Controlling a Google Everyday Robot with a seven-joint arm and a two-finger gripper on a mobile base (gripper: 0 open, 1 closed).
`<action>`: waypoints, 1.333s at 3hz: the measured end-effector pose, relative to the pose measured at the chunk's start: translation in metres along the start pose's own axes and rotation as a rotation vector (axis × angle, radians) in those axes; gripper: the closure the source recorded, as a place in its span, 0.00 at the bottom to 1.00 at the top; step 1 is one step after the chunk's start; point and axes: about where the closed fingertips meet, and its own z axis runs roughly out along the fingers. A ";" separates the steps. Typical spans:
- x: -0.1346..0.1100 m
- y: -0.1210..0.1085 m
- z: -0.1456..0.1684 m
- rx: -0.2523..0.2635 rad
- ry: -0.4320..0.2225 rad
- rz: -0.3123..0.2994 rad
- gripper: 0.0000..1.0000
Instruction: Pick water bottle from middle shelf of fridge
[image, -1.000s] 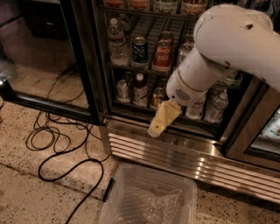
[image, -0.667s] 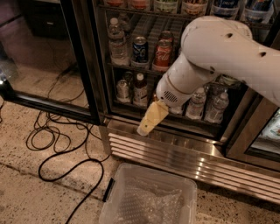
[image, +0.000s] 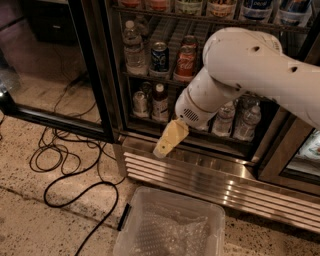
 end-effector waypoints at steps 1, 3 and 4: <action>-0.013 0.013 0.044 0.008 -0.016 0.029 0.00; -0.052 -0.007 0.119 0.039 -0.062 0.190 0.00; -0.053 -0.006 0.121 0.035 -0.062 0.193 0.00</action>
Offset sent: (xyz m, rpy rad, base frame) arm 0.0803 0.1012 -0.0996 0.1089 -0.0445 -0.2816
